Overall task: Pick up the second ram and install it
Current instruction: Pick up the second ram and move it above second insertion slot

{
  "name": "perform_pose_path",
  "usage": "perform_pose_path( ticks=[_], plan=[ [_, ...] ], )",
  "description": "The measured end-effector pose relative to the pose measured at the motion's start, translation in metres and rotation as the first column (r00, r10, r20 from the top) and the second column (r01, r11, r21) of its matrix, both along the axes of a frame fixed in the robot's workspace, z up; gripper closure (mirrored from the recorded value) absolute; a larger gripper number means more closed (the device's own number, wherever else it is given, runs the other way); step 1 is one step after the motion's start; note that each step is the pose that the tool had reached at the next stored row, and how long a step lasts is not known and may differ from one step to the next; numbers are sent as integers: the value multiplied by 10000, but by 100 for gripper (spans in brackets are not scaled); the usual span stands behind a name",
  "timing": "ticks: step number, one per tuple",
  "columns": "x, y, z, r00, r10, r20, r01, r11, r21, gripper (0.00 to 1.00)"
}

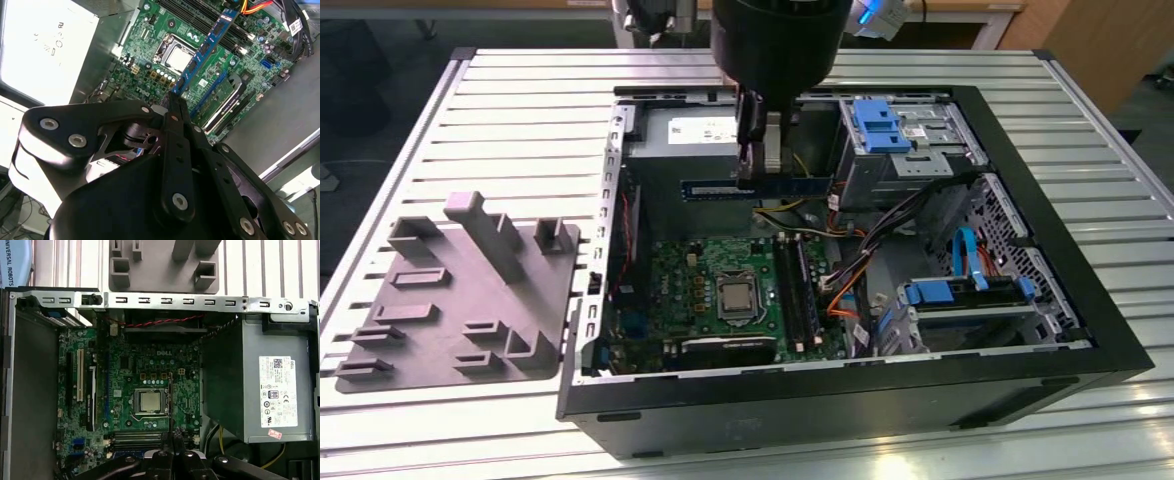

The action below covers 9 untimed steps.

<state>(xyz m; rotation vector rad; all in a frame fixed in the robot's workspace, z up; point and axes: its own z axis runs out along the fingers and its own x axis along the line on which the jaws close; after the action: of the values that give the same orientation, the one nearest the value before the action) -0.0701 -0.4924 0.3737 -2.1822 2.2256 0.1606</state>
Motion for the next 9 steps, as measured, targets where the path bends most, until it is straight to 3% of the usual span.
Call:
perform_pose_path(
  ticks=[9],
  plan=[
    [1,0,-72,10000,0,-8,0,10000,-27,88]
  ],
)
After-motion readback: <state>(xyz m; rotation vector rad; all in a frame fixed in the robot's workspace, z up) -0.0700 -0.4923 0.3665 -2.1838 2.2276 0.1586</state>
